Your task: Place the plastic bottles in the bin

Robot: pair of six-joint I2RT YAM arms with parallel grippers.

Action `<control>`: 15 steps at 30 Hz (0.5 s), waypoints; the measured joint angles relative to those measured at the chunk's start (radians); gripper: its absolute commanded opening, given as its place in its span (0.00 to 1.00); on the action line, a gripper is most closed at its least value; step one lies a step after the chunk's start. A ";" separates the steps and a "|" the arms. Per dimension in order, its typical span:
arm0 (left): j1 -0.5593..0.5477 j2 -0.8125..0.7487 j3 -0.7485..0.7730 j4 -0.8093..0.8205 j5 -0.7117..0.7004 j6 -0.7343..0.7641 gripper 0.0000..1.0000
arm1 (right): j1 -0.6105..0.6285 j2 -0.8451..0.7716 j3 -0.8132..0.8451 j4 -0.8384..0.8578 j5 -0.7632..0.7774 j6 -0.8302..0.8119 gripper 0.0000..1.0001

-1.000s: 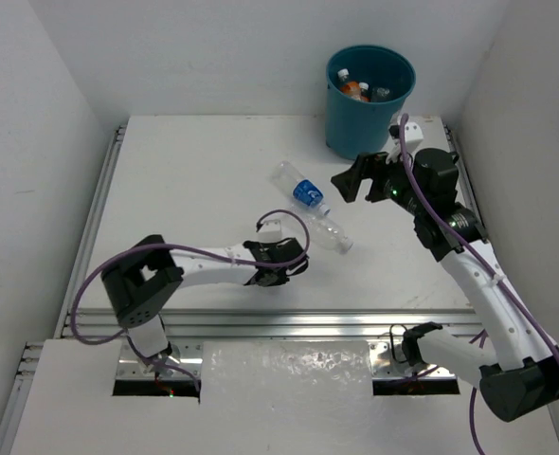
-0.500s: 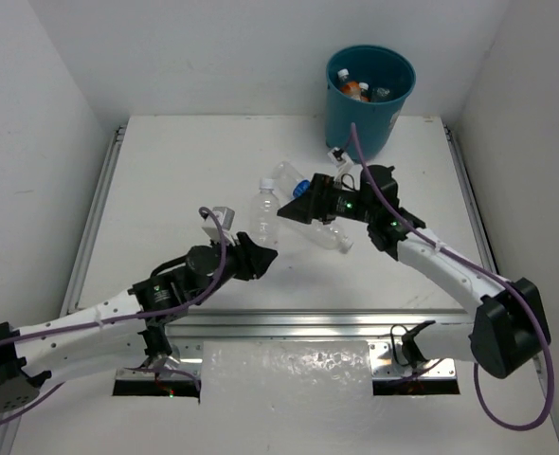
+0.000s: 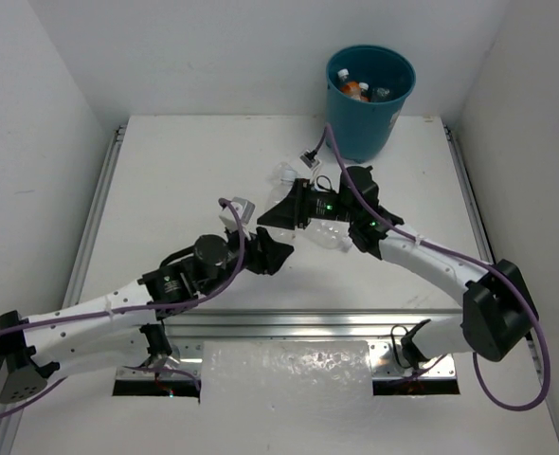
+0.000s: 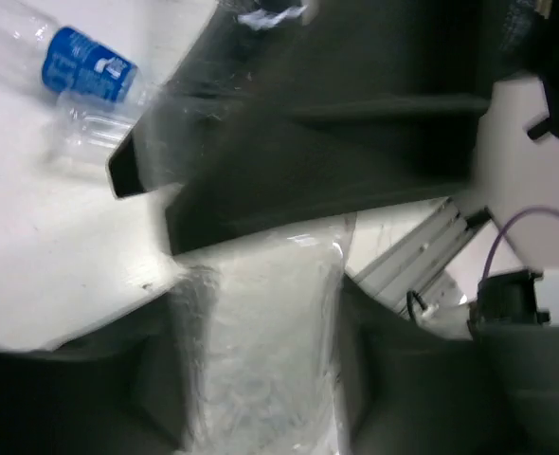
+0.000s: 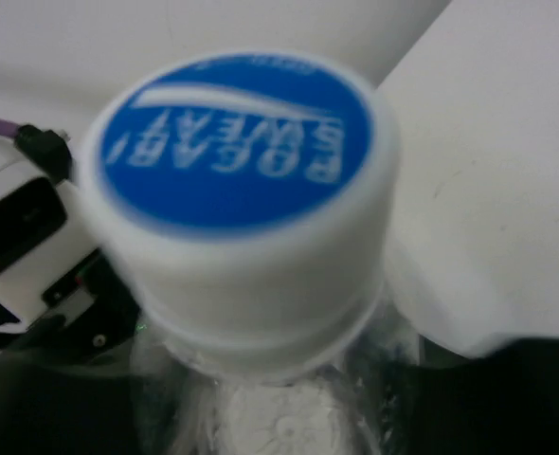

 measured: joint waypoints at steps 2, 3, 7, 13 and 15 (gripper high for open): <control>-0.001 0.006 0.026 -0.020 -0.016 0.017 0.96 | -0.008 0.004 0.009 -0.005 0.002 -0.005 0.00; 0.000 0.015 0.047 -0.040 -0.035 0.021 1.00 | -0.011 0.004 0.024 -0.024 0.002 -0.017 0.00; 0.001 0.079 0.192 -0.201 -0.166 -0.009 1.00 | -0.031 0.032 0.193 -0.215 0.068 -0.137 0.00; 0.012 0.135 0.333 -0.465 -0.368 -0.111 1.00 | -0.292 0.277 0.746 -0.467 0.248 -0.263 0.00; 0.014 0.113 0.317 -0.527 -0.401 -0.125 0.99 | -0.370 0.414 0.978 -0.516 0.340 -0.311 0.00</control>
